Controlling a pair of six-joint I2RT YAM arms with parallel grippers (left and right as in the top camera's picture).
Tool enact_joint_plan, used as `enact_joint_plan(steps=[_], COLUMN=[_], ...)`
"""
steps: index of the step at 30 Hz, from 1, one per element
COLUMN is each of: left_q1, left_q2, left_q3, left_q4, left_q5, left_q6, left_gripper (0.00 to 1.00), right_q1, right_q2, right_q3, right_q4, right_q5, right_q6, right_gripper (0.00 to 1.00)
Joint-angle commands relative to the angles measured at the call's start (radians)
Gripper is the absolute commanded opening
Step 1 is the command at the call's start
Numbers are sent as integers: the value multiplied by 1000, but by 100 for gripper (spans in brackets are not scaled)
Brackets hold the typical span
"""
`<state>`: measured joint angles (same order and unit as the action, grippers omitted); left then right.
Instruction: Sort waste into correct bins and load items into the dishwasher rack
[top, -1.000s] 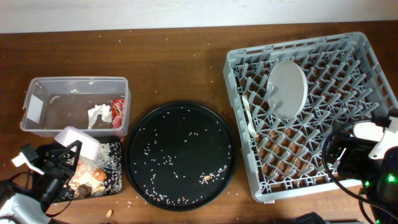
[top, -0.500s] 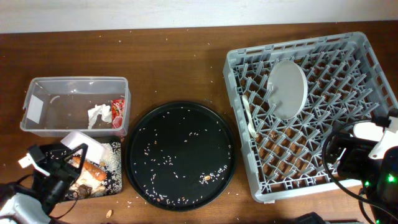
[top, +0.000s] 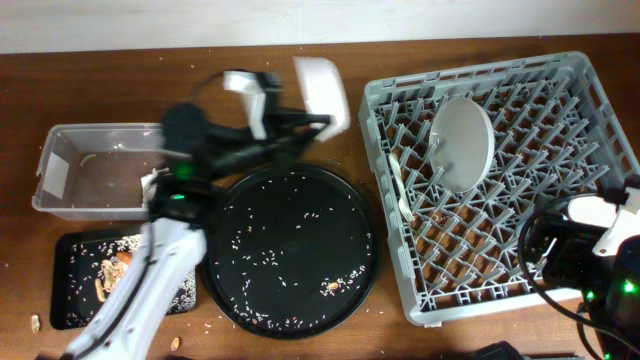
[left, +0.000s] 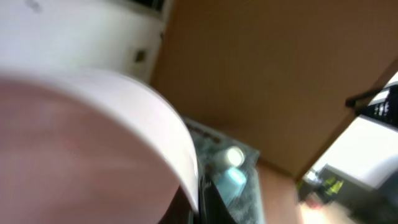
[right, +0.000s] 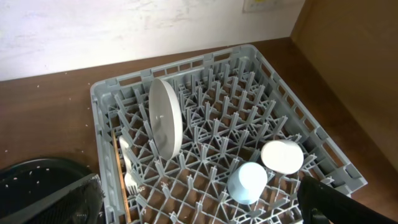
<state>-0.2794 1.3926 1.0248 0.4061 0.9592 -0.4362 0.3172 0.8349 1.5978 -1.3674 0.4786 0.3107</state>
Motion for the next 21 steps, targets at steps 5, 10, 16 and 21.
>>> enact_joint_plan(steps=[5, 10, 16, 21], left_q1=[-320, -385, -377, -236], left_q2=[630, 782, 784, 652], left_q3=[74, 138, 138, 159], left_q4=[703, 742, 583, 550], left_q5=[-246, -249, -234, -71], left_q6=[-613, -637, -624, -573], left_gripper=[0, 0, 65, 99], right_q1=[-4, -4, -4, -4], right_q2=[-1, -1, -1, -1], right_q3=[2, 2, 2, 2], right_q4=[2, 2, 2, 2], right_q5=[11, 11, 11, 11], right_q6=[5, 5, 5, 5], right_gripper=[99, 99, 99, 99])
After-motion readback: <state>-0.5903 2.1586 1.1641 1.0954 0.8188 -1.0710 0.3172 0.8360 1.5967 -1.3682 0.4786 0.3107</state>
